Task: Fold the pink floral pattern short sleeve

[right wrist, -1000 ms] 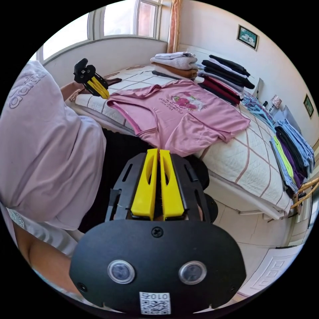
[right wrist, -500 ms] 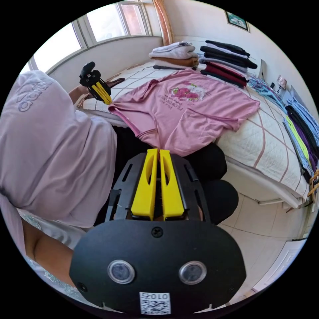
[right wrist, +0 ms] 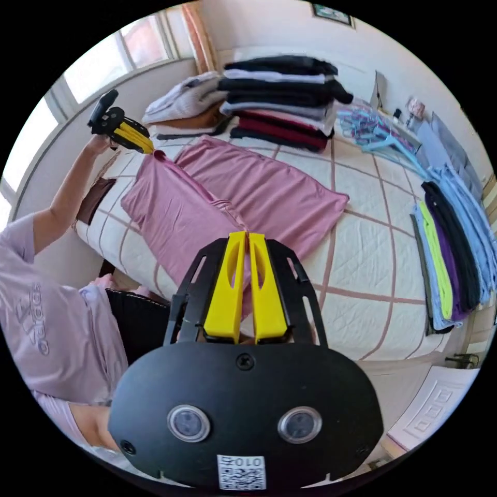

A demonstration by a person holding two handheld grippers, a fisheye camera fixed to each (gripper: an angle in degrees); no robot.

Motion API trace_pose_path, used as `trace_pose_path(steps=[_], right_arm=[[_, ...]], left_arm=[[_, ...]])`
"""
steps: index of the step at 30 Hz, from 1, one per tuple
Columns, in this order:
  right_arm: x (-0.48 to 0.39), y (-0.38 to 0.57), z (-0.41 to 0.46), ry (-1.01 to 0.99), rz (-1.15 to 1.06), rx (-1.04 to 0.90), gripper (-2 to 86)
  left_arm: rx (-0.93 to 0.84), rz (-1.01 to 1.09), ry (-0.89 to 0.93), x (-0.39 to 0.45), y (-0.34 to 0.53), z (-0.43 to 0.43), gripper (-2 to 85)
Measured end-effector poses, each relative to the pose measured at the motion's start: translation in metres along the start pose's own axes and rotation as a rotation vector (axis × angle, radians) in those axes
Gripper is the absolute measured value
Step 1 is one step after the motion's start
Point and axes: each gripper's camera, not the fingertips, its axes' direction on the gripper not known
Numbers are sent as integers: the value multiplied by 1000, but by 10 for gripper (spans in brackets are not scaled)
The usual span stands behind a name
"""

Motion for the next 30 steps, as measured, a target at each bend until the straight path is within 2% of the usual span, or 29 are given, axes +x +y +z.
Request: trace_pose_path(steps=[4,7,10,12,14,16,23,30], right_arm=[[26,-32,42,-57,91,-61,38],[28,-35,54,-54,149,-35,40],[18,-19,46,13,187,17,49],[4,12,15,66,203,125,59],[-12,44,-11,74,191,203,64],[-31,80,-25,52,153,244,68],[-107,170,12,60,102,198,108],[-138,157,37,135,139,151,114]], left_arm=[[-119,-36,46,-33,-26,73,8],[-91,-123,68,-44,-15,91,32],[37,-236,65,-44,19,73,62],[148,-333,29,-37,54,44,75],[326,-429,-29,-7,116,-1,86],[432,-462,-52,28,162,-22,91],[362,-405,-42,130,247,23,109],[420,-362,24,129,238,44,102]])
